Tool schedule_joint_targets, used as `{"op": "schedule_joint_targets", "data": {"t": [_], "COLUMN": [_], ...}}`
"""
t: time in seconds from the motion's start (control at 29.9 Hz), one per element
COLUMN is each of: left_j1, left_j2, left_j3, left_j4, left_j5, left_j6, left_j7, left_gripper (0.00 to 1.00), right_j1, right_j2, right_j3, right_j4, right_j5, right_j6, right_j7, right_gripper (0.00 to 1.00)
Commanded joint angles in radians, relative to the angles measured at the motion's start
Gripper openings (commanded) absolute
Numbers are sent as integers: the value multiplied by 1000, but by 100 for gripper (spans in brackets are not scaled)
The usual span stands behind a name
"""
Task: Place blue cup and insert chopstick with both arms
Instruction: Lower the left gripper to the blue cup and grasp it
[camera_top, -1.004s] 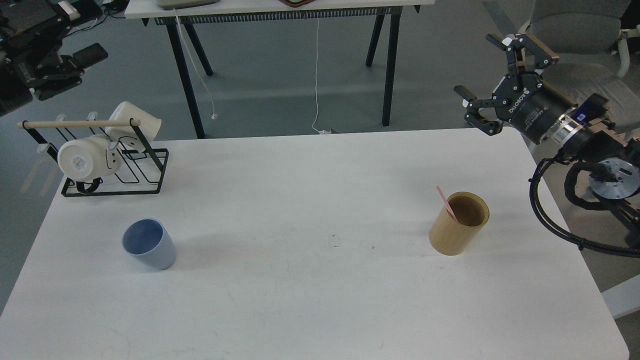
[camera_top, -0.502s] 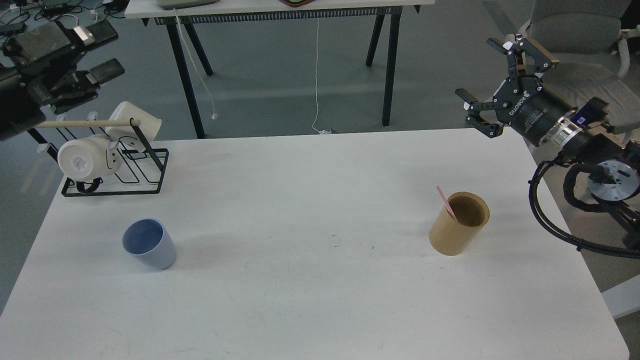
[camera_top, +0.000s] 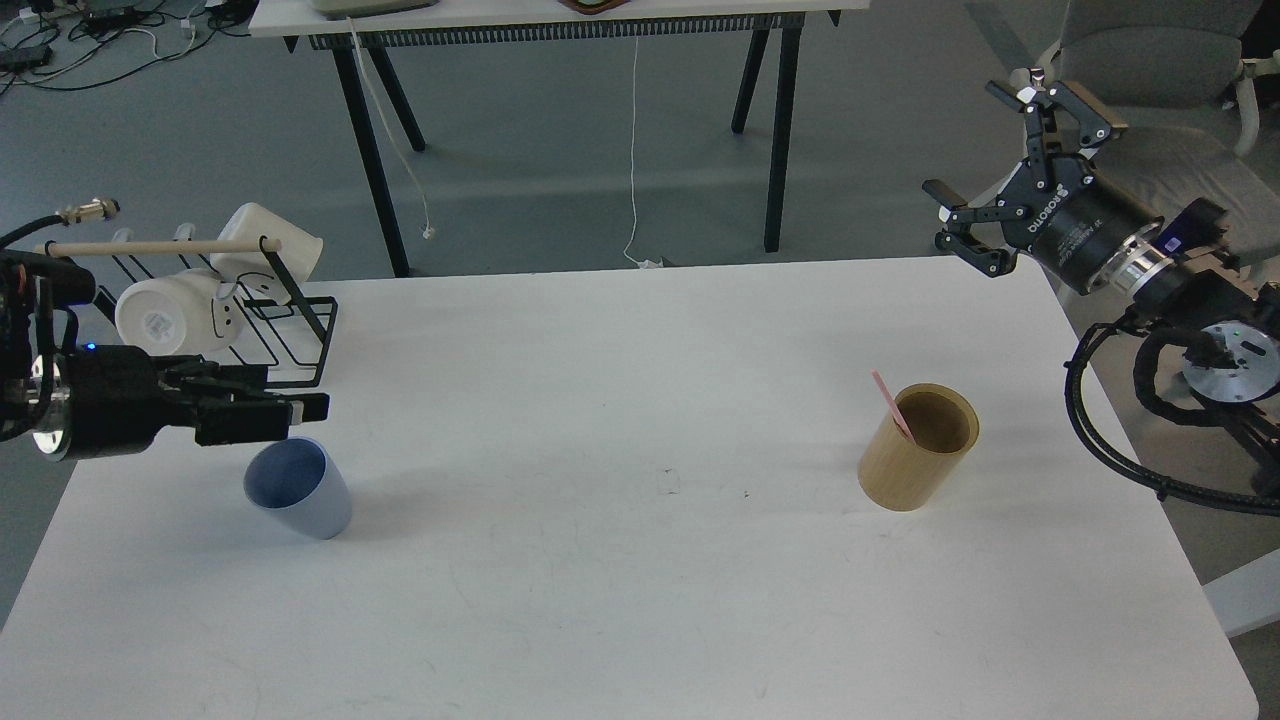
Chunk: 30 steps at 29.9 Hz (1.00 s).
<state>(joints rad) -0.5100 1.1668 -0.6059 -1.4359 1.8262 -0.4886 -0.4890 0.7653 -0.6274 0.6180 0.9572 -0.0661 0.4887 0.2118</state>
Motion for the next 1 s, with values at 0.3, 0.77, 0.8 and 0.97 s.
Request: {"op": "schedule_joint_targets", "data": {"t": [0.3,0.77,0.8,0.97], "left_j1": [13,11,11,11], "left_j2": [-44,-130,-134,-161], "left_j3": [52,69,70,77], "left_j4": [138,259,265,292], "left_j5": [33,34,34,34], "left_j6": [0,0,0,0], "left_j7": [0,0,0,0], "left_gripper": [98,91,89,77], "right_j1": [-7,-20,-21,-21], "right_j2": [9,12,12,11], "right_j3": [-3,-1,0,0], "right_j4": [0,-2,-2,0], "right_j5": [-1,-1,-1,-1], "right_j6": [0,0,0,0], "right_j7": [0,0,0,0], "right_gripper": [99,99,99,99]}}
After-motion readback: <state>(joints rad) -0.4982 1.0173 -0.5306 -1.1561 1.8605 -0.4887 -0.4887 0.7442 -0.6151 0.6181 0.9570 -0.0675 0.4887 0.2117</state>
